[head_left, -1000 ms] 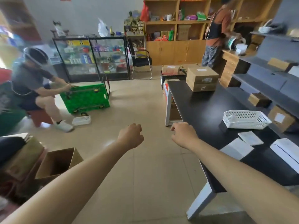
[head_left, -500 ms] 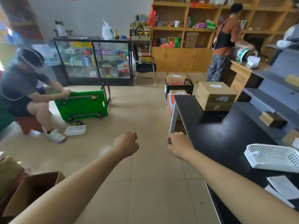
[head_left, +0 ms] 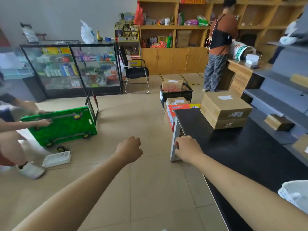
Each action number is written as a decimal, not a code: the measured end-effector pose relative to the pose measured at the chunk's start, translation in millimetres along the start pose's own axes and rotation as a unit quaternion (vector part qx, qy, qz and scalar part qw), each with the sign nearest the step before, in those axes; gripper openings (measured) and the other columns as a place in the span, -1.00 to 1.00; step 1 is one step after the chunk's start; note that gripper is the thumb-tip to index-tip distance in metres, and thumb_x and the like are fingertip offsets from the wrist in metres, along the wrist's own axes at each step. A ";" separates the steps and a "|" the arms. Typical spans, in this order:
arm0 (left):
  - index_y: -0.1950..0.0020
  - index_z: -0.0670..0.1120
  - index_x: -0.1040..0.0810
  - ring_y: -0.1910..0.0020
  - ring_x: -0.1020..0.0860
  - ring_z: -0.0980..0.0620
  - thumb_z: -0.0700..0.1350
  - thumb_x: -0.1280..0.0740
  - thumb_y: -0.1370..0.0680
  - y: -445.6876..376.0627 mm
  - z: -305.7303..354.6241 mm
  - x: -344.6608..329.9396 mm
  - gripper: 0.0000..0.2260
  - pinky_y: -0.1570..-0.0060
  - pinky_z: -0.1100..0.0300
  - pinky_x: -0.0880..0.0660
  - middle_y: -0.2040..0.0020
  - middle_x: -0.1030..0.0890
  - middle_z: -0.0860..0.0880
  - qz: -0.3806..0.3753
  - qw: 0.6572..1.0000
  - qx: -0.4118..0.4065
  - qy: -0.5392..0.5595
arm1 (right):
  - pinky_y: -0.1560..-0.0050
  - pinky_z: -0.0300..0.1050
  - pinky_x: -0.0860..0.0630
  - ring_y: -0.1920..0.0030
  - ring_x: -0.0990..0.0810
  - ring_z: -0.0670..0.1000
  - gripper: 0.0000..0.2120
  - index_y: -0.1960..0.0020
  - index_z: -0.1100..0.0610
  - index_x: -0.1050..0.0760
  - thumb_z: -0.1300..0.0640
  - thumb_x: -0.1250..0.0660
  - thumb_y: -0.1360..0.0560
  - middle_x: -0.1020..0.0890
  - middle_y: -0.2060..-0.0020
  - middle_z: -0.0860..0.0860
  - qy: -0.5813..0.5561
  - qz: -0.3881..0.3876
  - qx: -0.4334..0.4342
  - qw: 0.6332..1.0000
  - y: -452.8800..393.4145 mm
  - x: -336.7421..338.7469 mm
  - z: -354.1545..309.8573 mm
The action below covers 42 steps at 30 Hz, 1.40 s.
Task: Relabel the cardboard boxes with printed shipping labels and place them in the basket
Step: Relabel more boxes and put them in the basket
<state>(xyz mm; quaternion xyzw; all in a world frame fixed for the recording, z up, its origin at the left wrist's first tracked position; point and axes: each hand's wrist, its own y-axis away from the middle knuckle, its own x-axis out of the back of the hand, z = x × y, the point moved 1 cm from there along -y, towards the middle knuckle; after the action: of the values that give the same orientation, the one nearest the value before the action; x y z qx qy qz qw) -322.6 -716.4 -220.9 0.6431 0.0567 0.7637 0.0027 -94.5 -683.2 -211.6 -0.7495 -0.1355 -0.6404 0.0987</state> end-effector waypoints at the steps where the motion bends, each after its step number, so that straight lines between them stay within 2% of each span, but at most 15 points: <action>1: -0.27 -0.04 -0.46 -0.16 -0.49 -0.08 0.01 -0.22 -0.54 -21.1 0.6 -0.7 -0.68 0.00 0.13 -0.41 -0.20 -0.49 -0.05 -0.003 1.000 -0.003 -0.002 | -0.14 -0.05 -0.41 -0.13 -0.46 0.08 -0.78 -0.13 0.10 -0.50 0.17 -0.19 -0.53 -0.57 -0.10 0.03 -0.001 0.001 -0.002 1.000 -19.2 -1.8 5.0; 6: -0.29 -0.05 -0.44 -0.21 -0.46 -0.10 0.00 -0.22 -0.56 -124.3 18.0 4.5 -0.67 -0.06 0.10 -0.42 -0.24 -0.48 -0.06 -0.029 0.999 -0.019 -0.002 | -0.17 -0.04 -0.43 -0.14 -0.46 0.07 -0.80 -0.14 0.09 -0.50 0.14 -0.21 -0.54 -0.56 -0.11 0.02 -0.025 0.001 -0.026 0.999 -105.9 1.0 39.4; 11: -0.31 -0.06 -0.44 -0.21 -0.47 -0.13 -0.01 -0.22 -0.56 -209.0 35.9 15.8 -0.66 -0.13 0.08 -0.40 -0.25 -0.48 -0.08 -0.020 0.999 -0.042 -0.017 | -0.15 -0.03 -0.49 -0.13 -0.48 0.05 -0.76 -0.18 0.08 -0.47 0.09 -0.27 -0.53 -0.55 -0.12 0.03 -0.015 -0.008 -0.042 0.999 -180.0 13.2 76.8; 19: -0.28 -0.06 -0.45 -0.20 -0.48 -0.12 -0.01 -0.22 -0.55 -337.7 32.3 16.7 -0.67 -0.12 0.09 -0.39 -0.23 -0.49 -0.08 -0.039 0.996 -0.072 -0.025 | -0.12 -0.06 -0.47 -0.13 -0.49 0.07 -0.75 -0.19 0.09 -0.47 0.08 -0.29 -0.54 -0.56 -0.12 0.03 -0.006 -0.003 -0.052 0.999 -285.6 9.1 102.6; 24: -0.27 -0.05 -0.46 -0.17 -0.50 -0.09 0.03 -0.23 -0.55 -439.0 33.9 20.3 -0.67 -0.09 0.11 -0.40 -0.20 -0.51 -0.06 -0.046 0.992 -0.118 -0.027 | -0.09 -0.05 -0.46 -0.16 -0.48 0.08 -0.77 -0.18 0.11 -0.48 0.10 -0.28 -0.54 -0.55 -0.14 0.04 -0.013 0.017 -0.096 0.995 -359.6 9.9 116.7; 26: -0.26 -0.05 -0.47 -0.07 -0.52 -0.03 0.04 -0.24 -0.55 -477.5 44.5 26.1 -0.68 0.02 0.16 -0.40 -0.16 -0.53 -0.03 -0.044 0.988 -0.148 -0.015 | -0.10 -0.03 -0.45 -0.16 -0.48 0.08 -0.79 -0.15 0.09 -0.49 0.11 -0.28 -0.53 -0.56 -0.13 0.04 -0.030 0.022 -0.136 0.990 -385.5 12.5 126.8; 29: -0.24 -0.01 -0.49 0.12 -0.48 0.09 0.04 -0.27 -0.56 -531.3 72.4 26.3 -0.72 0.19 0.28 -0.33 -0.11 -0.59 0.02 -0.049 0.976 -0.212 0.001 | -0.09 -0.05 -0.46 -0.12 -0.51 0.10 -0.81 -0.10 0.10 -0.52 0.13 -0.29 -0.50 -0.59 -0.09 0.04 -0.055 0.046 -0.202 0.977 -413.9 15.1 150.5; 31: -0.23 0.00 -0.50 0.09 -0.55 0.06 0.05 -0.28 -0.56 -560.7 97.7 23.7 -0.72 0.21 0.31 -0.36 -0.10 -0.60 0.04 -0.059 0.967 -0.247 -0.002 | -0.07 -0.06 -0.47 -0.10 -0.53 0.11 -0.80 -0.07 0.11 -0.55 0.15 -0.28 -0.47 -0.61 -0.05 0.04 -0.062 0.056 -0.243 0.966 -423.0 16.9 169.2; 34: -0.24 -0.04 -0.51 -0.05 -0.56 0.01 0.02 -0.28 -0.54 -590.4 148.0 13.7 -0.70 0.06 0.22 -0.49 -0.16 -0.58 -0.01 -0.068 0.950 -0.301 -0.040 | -0.10 -0.04 -0.46 -0.12 -0.52 0.13 -0.81 -0.05 0.11 -0.55 0.17 -0.26 -0.47 -0.60 -0.07 0.04 -0.055 0.048 -0.290 0.954 -430.8 21.7 199.0; 37: -0.27 -0.05 -0.47 -0.17 -0.52 -0.08 -0.01 -0.25 -0.54 -611.2 206.9 4.3 -0.69 -0.13 0.06 -0.48 -0.22 -0.53 -0.06 -0.075 0.923 -0.372 -0.062 | -0.01 -0.08 -0.39 -0.09 -0.51 0.14 -0.89 0.02 0.07 -0.49 0.17 -0.25 -0.46 -0.59 -0.02 0.06 -0.061 0.077 -0.327 0.940 -440.1 29.6 233.2; 40: -0.28 -0.06 -0.47 -0.19 -0.51 -0.10 -0.05 -0.23 -0.55 -632.9 264.8 -2.4 -0.69 -0.15 0.06 -0.44 -0.24 -0.51 -0.06 -0.081 0.907 -0.412 -0.045 | -0.04 -0.06 -0.41 -0.12 -0.51 0.15 -0.80 -0.09 0.13 -0.51 0.13 -0.26 -0.49 -0.58 -0.06 0.07 -0.072 0.087 -0.367 0.923 -444.4 34.5 273.3; 42: -0.26 -0.06 -0.48 -0.19 -0.50 -0.10 -0.04 -0.24 -0.54 -644.5 299.6 -6.6 -0.70 -0.12 0.08 -0.43 -0.23 -0.51 -0.06 -0.094 0.899 -0.426 -0.033 | -0.01 -0.07 -0.41 -0.12 -0.51 0.17 -0.78 -0.10 0.15 -0.51 0.15 -0.25 -0.47 -0.57 -0.06 0.10 -0.086 0.086 -0.398 0.909 -443.1 38.8 301.7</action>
<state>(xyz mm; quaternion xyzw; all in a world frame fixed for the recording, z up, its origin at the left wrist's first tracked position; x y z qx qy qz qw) -71.4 -51.7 -235.6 0.5969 -0.2138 0.6898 0.3496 46.6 -165.0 -233.0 -0.7875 0.1878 -0.5632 -0.1653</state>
